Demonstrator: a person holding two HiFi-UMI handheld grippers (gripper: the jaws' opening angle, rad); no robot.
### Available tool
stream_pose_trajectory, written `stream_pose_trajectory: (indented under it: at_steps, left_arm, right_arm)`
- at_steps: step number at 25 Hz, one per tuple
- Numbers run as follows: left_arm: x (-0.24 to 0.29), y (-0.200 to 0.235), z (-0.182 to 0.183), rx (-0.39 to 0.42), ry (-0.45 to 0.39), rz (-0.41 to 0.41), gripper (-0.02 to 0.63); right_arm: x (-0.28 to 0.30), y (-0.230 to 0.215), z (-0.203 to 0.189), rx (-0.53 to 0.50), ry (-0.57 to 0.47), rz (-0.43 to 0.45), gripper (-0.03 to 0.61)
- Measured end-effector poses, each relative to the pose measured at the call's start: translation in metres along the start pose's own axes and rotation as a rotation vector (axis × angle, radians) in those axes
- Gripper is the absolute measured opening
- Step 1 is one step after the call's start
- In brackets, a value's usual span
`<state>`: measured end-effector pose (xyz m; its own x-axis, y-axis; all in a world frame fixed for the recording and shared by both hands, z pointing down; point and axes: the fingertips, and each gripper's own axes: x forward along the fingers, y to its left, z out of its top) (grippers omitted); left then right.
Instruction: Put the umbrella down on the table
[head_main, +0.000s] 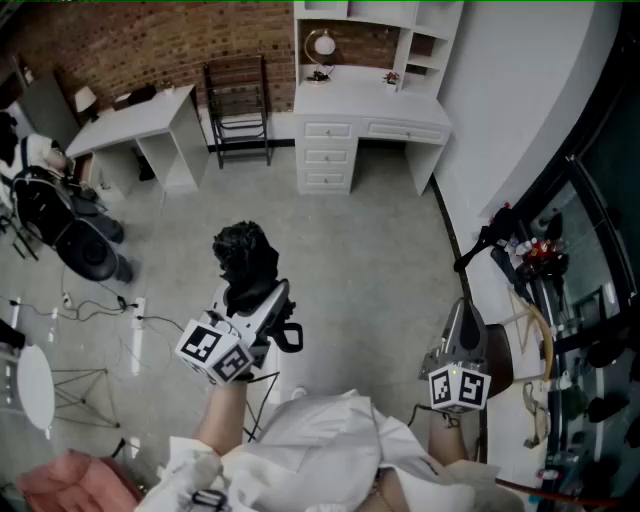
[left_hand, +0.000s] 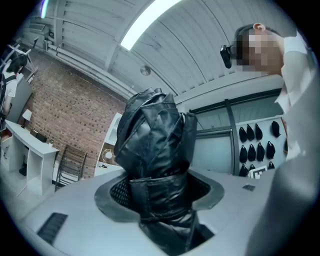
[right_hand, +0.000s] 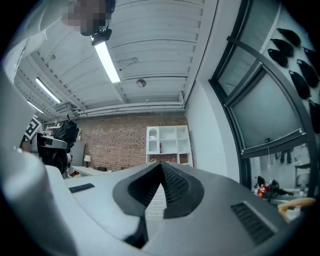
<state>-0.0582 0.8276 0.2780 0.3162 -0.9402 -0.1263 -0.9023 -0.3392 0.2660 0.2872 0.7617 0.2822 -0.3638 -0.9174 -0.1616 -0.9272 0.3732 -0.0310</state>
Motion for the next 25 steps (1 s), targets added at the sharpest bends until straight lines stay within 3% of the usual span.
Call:
stream_pose_trajectory:
  at_steps: [25]
  left_arm:
    - [-0.013, 0.036, 0.000, -0.028, 0.034, -0.070, 0.279]
  right_arm:
    - [0.000, 0.046, -0.003, -0.049, 0.023, -0.062, 0.018]
